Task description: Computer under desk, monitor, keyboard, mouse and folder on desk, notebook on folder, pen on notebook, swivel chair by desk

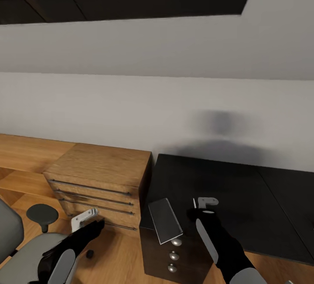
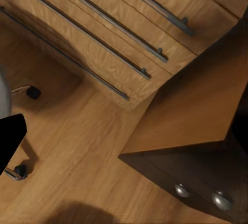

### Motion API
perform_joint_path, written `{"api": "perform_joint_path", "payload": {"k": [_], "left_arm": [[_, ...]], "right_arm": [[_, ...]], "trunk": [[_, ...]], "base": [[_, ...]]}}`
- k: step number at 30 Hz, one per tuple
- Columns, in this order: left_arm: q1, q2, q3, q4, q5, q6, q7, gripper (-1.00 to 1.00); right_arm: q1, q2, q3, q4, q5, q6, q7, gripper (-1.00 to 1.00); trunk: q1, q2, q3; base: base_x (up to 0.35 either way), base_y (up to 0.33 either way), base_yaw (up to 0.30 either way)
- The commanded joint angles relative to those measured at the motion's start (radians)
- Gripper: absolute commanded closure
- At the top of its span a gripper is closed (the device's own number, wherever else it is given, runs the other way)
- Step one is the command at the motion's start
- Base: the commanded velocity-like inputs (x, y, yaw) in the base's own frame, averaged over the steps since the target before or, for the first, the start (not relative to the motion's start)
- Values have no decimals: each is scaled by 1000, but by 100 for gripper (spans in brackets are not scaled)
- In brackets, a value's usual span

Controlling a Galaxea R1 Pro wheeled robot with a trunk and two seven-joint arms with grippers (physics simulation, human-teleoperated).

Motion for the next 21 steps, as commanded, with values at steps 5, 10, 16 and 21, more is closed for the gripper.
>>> {"api": "perform_joint_path", "payload": {"k": [5,10,16,21], "left_arm": [[-4,-6,-6,-6,7,0,11,-100],[24,1,-6,22,4,-2,11,-100],[43,3,-6,36,5,-12,11,-100],[45,3,-6,37,5,-17,10,-100]], "right_arm": [[-1,-3,3,-2,-11,1,-9,-100],[-1,-10,6,-1,-12,-4,-6,-100],[-1,-11,6,0,-13,-5,-5,-100],[-1,-11,5,-1,-12,-5,-4,-100]], "trunk": [[0,-1,-1],[0,-1,-1],[0,-1,-1],[0,-1,-1]], "base": [[0,0,0],[0,0,0],[-1,0,0],[-129,0,0]]}}
